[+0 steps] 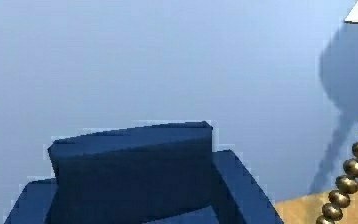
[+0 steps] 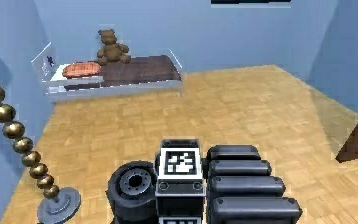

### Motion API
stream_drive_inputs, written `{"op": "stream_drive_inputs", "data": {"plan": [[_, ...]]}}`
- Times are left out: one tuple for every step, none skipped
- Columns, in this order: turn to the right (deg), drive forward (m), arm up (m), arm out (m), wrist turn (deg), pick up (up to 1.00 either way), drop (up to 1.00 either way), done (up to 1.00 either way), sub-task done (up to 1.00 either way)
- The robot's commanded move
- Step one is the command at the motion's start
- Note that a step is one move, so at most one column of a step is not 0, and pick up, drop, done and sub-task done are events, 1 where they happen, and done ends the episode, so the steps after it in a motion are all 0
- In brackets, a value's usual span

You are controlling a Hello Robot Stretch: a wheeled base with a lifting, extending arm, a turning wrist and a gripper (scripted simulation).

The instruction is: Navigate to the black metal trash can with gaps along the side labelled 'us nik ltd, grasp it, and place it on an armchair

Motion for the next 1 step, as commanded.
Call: {"op": "stream_drive_inputs", "data": {"plan": [[-45.0, 0.0, 0.0, 0.0, 0.0, 0.0, 0.0, 0.0, 0.0]]}}
